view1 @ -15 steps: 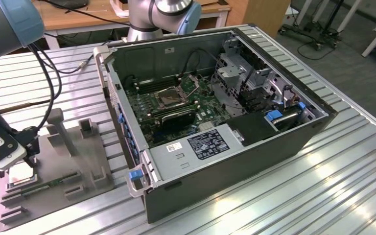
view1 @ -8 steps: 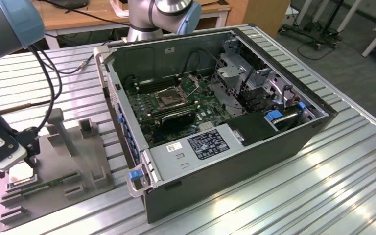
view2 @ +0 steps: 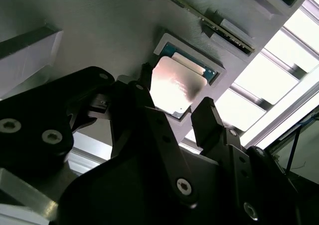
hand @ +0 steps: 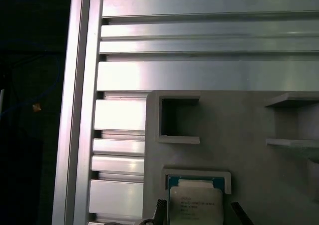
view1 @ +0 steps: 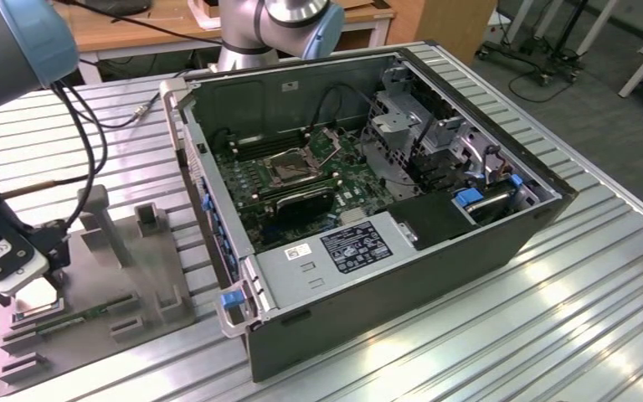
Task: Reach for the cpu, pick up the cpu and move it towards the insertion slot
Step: 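Reach for the cpu, then pick up the cpu and move it towards the insertion slot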
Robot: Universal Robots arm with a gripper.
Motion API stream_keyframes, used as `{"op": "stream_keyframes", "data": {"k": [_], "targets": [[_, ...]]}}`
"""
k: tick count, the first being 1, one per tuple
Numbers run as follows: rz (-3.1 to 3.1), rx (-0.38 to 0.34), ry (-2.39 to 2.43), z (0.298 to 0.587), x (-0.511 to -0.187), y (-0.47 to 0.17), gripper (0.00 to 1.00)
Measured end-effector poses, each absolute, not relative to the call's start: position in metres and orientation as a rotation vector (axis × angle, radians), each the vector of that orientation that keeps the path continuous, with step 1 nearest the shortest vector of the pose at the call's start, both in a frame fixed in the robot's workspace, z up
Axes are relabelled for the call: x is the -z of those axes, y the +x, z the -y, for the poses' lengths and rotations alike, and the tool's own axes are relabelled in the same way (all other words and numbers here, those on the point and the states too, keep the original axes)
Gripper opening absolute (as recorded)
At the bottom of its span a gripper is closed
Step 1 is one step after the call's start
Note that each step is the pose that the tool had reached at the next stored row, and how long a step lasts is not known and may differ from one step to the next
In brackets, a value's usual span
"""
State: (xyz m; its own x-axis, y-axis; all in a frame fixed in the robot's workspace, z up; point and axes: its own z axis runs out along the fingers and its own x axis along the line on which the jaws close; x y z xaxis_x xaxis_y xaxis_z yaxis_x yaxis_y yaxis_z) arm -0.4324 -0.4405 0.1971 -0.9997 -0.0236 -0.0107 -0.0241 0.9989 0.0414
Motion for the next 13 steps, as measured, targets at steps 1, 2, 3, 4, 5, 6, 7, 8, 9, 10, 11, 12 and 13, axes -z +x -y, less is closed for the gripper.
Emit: {"op": "stream_keyframes", "data": {"k": [1,2,3,4,5,6,7,8,9,10,11,12,13], "targets": [[-3.131,-0.065,-0.037,0.4405,-0.1969,-0.4324,0.59],[-3.131,-0.065,-0.037,0.4405,-0.1967,-0.4324,0.59],[-3.131,-0.065,-0.037,0.4405,-0.1964,-0.4324,0.59],[-3.130,-0.065,-0.037,0.4405,-0.1961,-0.4324,0.59],[-3.131,-0.065,-0.037,0.4406,-0.1959,-0.4324,0.59],[-3.130,-0.065,-0.038,0.4406,-0.1955,-0.4324,0.59],[-3.130,-0.065,-0.039,0.4406,-0.1952,-0.4324,0.59],[-3.130,-0.065,-0.039,0.4406,-0.1948,-0.4324,0.59],[-3.130,-0.065,-0.040,0.4406,-0.1943,-0.4324,0.59],[-3.130,-0.065,-0.041,0.4406,-0.1938,-0.4324,0.59],[-3.130,-0.065,-0.041,0.4406,-0.1934,-0.4324,0.59],[-3.131,-0.065,-0.042,0.4406,-0.1930,-0.4324,0.59],[-3.131,-0.065,-0.042,0.4406,-0.1927,-0.4324,0.59]]}}
